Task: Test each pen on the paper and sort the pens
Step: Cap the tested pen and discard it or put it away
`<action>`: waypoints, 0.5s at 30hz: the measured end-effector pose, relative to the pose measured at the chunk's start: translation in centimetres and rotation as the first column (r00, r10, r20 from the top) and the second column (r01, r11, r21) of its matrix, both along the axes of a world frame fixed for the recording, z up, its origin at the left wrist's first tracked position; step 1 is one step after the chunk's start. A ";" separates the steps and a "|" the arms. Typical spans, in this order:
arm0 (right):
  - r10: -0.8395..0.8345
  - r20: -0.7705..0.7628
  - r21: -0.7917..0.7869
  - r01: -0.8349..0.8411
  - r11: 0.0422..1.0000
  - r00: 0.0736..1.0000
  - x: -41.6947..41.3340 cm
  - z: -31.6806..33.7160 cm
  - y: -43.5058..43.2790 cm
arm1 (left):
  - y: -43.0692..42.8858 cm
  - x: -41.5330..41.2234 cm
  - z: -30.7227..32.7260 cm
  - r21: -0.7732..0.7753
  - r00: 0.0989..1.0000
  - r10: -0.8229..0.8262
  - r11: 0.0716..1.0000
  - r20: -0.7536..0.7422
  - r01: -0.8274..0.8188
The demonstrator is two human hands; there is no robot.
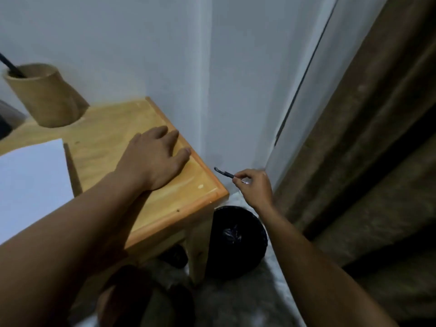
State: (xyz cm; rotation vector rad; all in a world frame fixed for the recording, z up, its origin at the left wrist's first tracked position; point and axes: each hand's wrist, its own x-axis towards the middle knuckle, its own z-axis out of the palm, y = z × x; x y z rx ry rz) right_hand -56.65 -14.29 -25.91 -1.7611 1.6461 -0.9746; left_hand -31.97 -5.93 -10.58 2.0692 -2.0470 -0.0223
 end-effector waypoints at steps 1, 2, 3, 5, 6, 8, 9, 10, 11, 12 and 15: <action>-0.013 -0.021 0.024 0.014 1.000 1.000 -0.2 -1.5 0.0 | 0.1 -0.1 0.1 -0.001 1.000 0.005 1.000 -0.012 -0.005; -0.020 -0.037 0.033 0.021 0.999 0.999 -0.4 -3.0 0.0 | 0.2 -0.2 0.2 -0.007 1.000 0.010 1.000 -0.024 -0.010; -0.029 -0.050 0.051 0.031 0.998 0.998 -0.6 -4.5 0.0 | 0.2 -0.2 0.2 -0.015 0.999 0.011 1.000 -0.031 -0.012; -0.046 -0.067 0.110 0.053 0.993 0.997 -0.9 -7.5 -0.1 | 0.2 -0.3 0.2 -0.019 0.999 0.008 1.000 -0.033 -0.009; -0.050 -0.074 0.149 0.060 0.987 0.996 -1.1 -8.8 -0.1 | 0.2 -0.4 0.3 -0.012 0.999 0.002 1.000 -0.032 -0.002; -0.062 -0.066 0.203 0.074 0.976 0.996 -1.2 -11.0 0.0 | 0.0 -0.4 0.2 0.016 1.000 -0.009 1.000 -0.022 0.009; -0.066 -0.076 0.220 0.081 0.972 0.995 -1.1 -11.6 0.2 | -0.2 -0.3 0.0 0.036 1.000 -0.010 0.999 0.000 0.010; -0.064 -0.087 0.225 0.083 0.971 0.994 -1.1 -12.4 0.3 | -0.3 -0.2 -0.2 0.062 0.999 -0.007 0.998 0.032 0.005; -0.068 -0.095 0.233 0.088 0.968 0.993 -1.0 -13.0 0.4 | -0.4 -0.1 -0.6 0.090 0.998 -0.003 0.996 0.066 -0.003; -0.068 -0.091 0.241 0.088 0.967 0.994 -1.0 -13.7 0.4 | -0.5 0.0 -0.9 0.117 0.996 0.002 0.993 0.091 -0.012; -0.058 -0.127 0.258 0.089 0.962 0.990 -1.4 -15.5 0.4 | -0.6 0.1 -1.3 0.183 0.993 0.020 0.982 0.116 -0.042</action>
